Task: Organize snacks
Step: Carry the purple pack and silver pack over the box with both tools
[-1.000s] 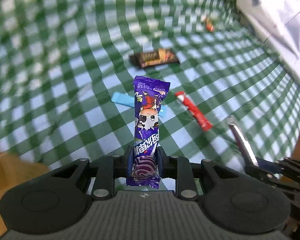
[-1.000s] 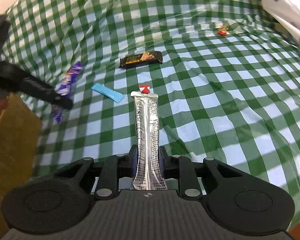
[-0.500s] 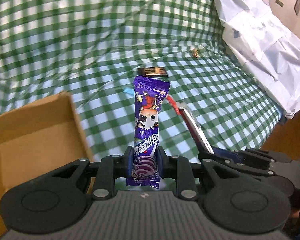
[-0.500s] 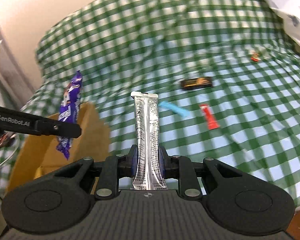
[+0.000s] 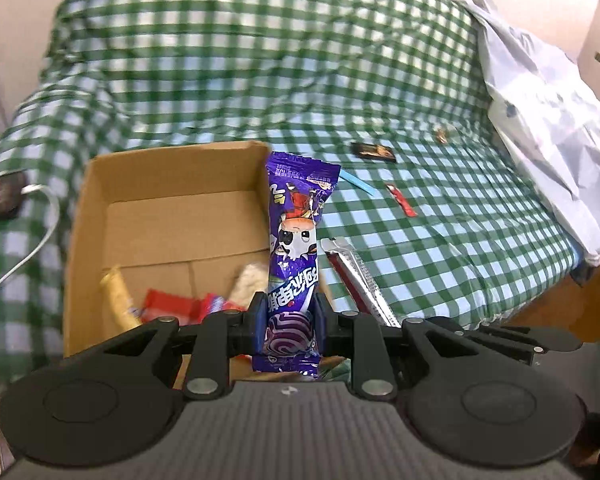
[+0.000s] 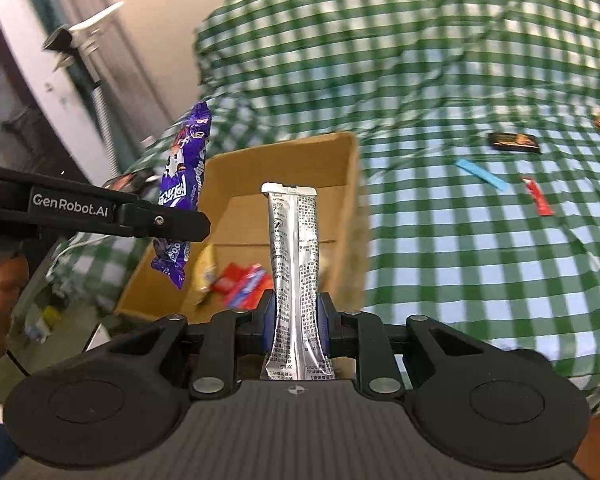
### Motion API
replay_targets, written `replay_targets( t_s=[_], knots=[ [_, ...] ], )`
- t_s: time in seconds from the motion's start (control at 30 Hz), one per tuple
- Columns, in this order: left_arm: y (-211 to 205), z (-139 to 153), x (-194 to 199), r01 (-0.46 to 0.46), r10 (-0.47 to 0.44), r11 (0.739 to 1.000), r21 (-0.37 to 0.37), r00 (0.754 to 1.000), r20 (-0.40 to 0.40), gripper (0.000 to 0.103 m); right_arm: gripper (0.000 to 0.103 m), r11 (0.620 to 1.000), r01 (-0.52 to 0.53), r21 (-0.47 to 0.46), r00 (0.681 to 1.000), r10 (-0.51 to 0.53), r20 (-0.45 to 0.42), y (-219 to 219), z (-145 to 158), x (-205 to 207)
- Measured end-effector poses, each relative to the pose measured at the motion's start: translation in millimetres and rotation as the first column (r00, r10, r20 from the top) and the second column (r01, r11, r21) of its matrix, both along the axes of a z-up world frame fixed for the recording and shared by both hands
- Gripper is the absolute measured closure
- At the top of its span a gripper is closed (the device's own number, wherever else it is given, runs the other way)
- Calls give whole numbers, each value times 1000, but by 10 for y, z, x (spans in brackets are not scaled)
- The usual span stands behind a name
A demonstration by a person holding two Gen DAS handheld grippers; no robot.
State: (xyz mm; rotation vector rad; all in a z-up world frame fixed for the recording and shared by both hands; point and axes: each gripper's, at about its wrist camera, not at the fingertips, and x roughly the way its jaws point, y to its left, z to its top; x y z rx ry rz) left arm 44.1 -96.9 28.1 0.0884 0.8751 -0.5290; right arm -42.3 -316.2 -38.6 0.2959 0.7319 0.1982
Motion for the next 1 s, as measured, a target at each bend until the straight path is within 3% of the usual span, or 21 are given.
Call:
replay_targets(
  t_s=[0.37, 1.0],
  knots=[
    [552, -41, -273, -38, 39, 998, -46, 999, 29, 77, 80, 994, -68, -85, 998, 68, -7, 637, -48, -178],
    [701, -131, -178, -68, 69, 994, -82, 997, 18, 77, 80, 985, -91, -147, 995, 84, -50, 772, -55, -136]
  ],
)
